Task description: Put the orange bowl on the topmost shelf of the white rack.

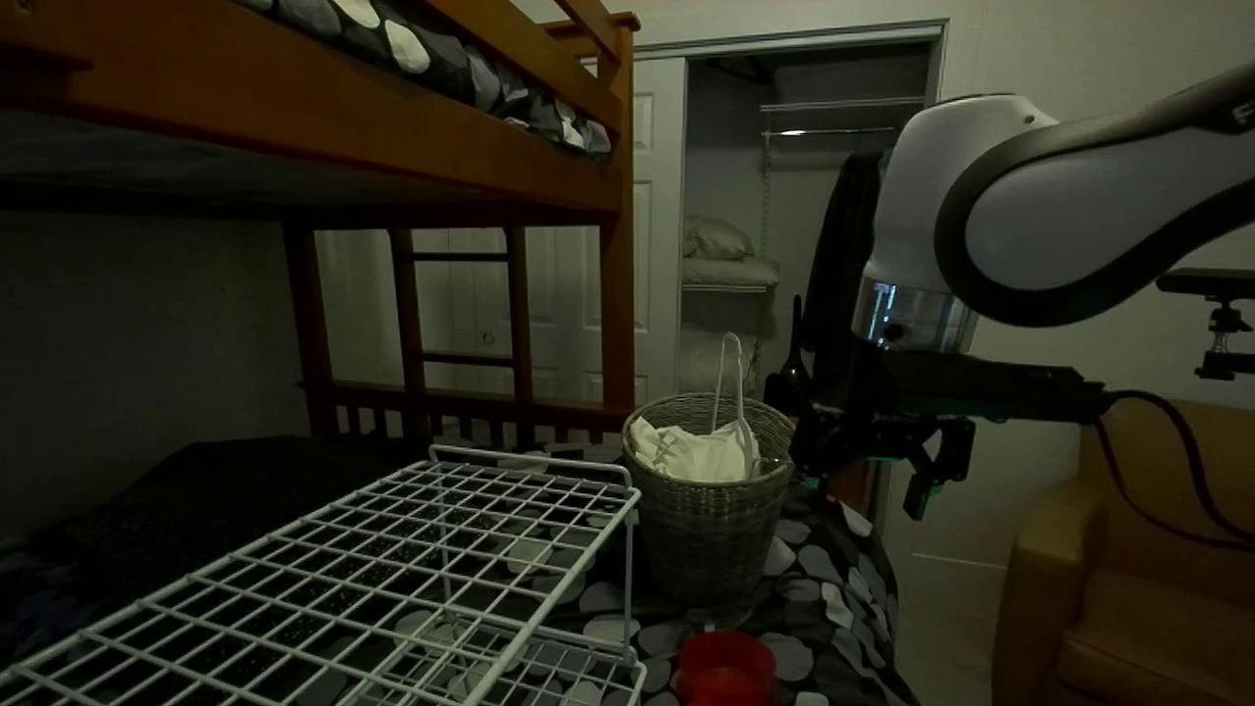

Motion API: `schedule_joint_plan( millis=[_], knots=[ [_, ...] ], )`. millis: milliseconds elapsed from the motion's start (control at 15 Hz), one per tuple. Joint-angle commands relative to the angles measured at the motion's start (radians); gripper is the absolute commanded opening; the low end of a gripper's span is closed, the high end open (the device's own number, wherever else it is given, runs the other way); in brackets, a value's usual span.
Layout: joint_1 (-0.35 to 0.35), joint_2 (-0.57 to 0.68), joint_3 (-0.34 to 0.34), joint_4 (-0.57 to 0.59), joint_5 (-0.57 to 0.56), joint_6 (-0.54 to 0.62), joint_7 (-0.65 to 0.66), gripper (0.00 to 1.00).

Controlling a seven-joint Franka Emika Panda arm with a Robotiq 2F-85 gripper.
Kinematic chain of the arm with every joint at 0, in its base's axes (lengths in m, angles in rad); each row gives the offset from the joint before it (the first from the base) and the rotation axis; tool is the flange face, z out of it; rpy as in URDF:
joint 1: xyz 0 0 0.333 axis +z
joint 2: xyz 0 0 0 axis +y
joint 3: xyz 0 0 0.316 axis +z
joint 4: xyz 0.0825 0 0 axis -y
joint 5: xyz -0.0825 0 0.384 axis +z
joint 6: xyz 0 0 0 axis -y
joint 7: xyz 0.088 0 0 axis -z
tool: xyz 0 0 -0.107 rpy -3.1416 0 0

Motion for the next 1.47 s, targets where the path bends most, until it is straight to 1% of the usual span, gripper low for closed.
schedule_joint_plan(
  millis=[0, 67, 133, 333, 400, 533, 600, 733, 800, 1067, 1133, 1200, 1400],
  knots=[
    [-0.030, 0.219, 0.002, 0.002, 0.018, 0.149, 0.074, 1.00],
    [-0.049, 0.287, 0.018, 0.002, 0.047, 0.202, 0.063, 1.00],
    [-0.050, 0.346, 0.014, 0.001, 0.057, 0.245, 0.053, 1.00],
    [-0.034, 0.554, 0.009, 0.005, 0.091, 0.358, 0.002, 1.00],
    [0.003, 0.624, -0.037, 0.014, 0.060, 0.384, 0.011, 1.00],
    [0.015, 0.748, -0.084, 0.047, 0.077, 0.383, -0.050, 1.00],
    [0.028, 0.629, -0.075, 0.016, 0.042, 0.357, 0.012, 1.00],
    [0.036, 0.726, -0.106, 0.039, 0.049, 0.372, -0.023, 1.00],
    [0.037, 0.750, -0.114, 0.048, 0.051, 0.373, -0.031, 1.00],
    [0.042, 0.760, -0.115, 0.060, 0.052, 0.373, -0.033, 1.00],
    [0.039, 0.767, -0.127, 0.078, 0.098, 0.365, -0.060, 1.00],
    [0.037, 0.771, -0.141, 0.078, 0.075, 0.406, -0.025, 1.00],
    [0.023, 0.801, -0.192, 0.103, 0.028, 0.542, -0.007, 1.00]
  ],
)
